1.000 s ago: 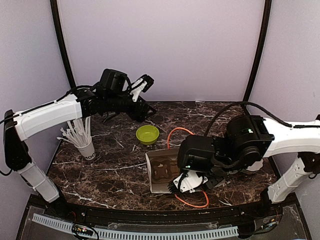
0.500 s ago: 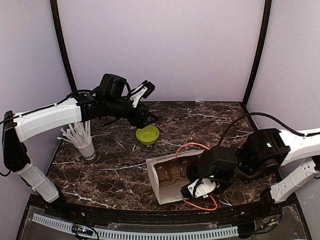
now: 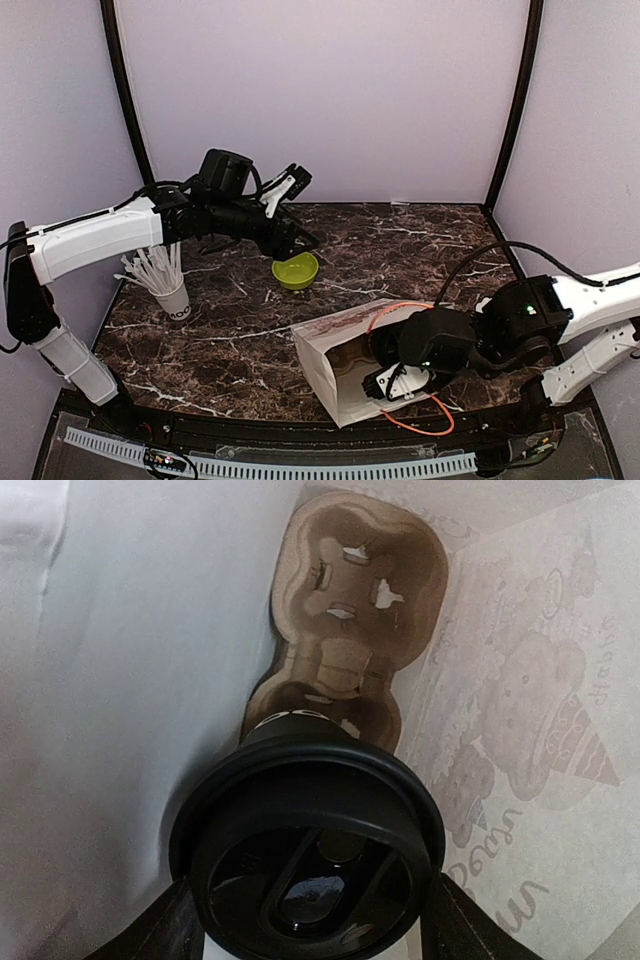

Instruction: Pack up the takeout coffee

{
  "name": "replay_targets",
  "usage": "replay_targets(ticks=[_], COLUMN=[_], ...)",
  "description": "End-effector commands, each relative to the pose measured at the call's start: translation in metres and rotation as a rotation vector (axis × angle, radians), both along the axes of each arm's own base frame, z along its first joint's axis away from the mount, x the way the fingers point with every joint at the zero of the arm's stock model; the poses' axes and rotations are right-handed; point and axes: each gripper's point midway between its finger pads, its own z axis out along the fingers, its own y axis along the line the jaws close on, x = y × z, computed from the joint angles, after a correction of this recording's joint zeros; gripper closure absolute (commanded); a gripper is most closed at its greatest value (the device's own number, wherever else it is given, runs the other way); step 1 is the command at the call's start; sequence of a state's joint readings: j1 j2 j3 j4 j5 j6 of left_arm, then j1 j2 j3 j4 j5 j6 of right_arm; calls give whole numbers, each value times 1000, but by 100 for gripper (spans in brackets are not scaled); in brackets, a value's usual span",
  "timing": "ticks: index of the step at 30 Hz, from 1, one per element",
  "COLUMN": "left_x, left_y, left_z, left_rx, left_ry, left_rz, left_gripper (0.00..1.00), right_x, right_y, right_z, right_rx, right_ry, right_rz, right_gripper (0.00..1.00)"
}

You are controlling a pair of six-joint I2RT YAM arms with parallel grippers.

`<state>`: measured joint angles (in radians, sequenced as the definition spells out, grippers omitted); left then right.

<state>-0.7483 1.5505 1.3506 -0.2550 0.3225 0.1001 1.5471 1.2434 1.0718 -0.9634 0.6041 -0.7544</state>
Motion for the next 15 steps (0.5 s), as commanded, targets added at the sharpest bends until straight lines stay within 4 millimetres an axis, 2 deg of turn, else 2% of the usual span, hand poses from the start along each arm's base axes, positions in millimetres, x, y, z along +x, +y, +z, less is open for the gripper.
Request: replay_targets(ticks=[1, 6, 15], left_x=[-7, -13, -18], left_y=[-4, -10, -11], left_z=[-2, -7, -13], left_rx=[-22, -26, -12], left_ry=[33, 67, 76], left_rz=[-48, -93, -122], left_gripper=[27, 28, 29], right_x=[14, 22, 34], right_y=[5, 2, 13], right_z=[9, 1, -5], right_rx=[95, 99, 138], right_ry=[-40, -42, -32], right_rz=[-46, -63, -87], right_gripper=[71, 71, 72])
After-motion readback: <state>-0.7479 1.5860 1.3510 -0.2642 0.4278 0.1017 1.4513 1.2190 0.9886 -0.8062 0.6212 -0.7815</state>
